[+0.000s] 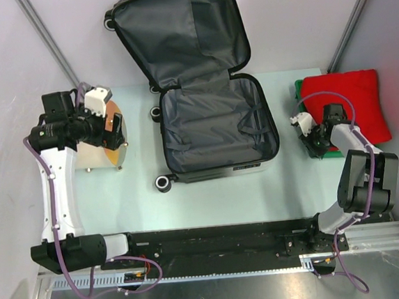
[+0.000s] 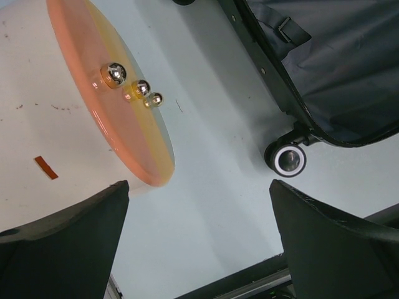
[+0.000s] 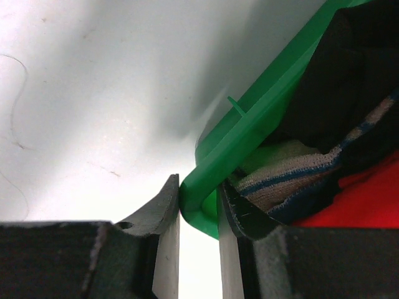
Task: Open, take out, and arrange the luggage
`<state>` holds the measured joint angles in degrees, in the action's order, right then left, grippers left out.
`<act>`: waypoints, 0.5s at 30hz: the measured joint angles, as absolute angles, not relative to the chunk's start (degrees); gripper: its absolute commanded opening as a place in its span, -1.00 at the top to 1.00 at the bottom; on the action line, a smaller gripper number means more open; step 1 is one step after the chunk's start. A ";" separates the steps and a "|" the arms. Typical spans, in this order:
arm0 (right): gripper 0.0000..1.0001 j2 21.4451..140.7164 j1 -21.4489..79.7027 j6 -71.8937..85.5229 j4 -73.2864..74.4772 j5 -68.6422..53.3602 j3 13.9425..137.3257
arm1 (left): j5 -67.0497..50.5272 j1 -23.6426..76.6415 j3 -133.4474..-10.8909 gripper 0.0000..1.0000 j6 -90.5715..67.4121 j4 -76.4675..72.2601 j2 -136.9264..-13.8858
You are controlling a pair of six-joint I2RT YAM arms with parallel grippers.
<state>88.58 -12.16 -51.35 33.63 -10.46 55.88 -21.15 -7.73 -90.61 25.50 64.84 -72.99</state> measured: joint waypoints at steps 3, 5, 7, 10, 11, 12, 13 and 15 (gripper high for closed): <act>0.87 88.75 -13.72 -53.43 33.76 -10.90 56.10 | -21.17 -7.73 -90.96 -1.00 25.47 64.86 -73.58; 0.49 88.84 -14.68 -54.81 33.98 -11.14 56.21 | -21.19 -7.73 -91.33 -0.99 25.43 64.84 -73.97; -0.22 88.88 -15.29 -55.79 34.30 -11.16 56.40 | -21.21 -7.73 -91.72 -1.00 25.32 64.86 -74.28; -0.61 88.88 -15.86 -55.20 34.46 -10.33 56.66 | -21.43 -7.73 -92.68 -0.99 24.58 64.86 -74.96; -0.64 88.82 -15.99 -54.87 34.63 -10.20 56.73 | -21.50 -7.73 -93.21 -1.00 24.23 64.93 -75.31; -0.68 88.62 -15.88 -54.85 34.96 -10.13 56.75 | -21.65 -7.73 -93.95 -0.99 23.92 64.97 -75.70; -0.69 88.29 -15.44 -54.43 35.53 -10.00 56.77 | -21.74 -7.73 -94.80 -0.99 23.68 65.06 -76.18; -0.71 87.33 -14.52 -53.60 36.23 -9.45 56.95 | -22.15 -7.73 -97.03 -0.99 22.94 65.19 -77.21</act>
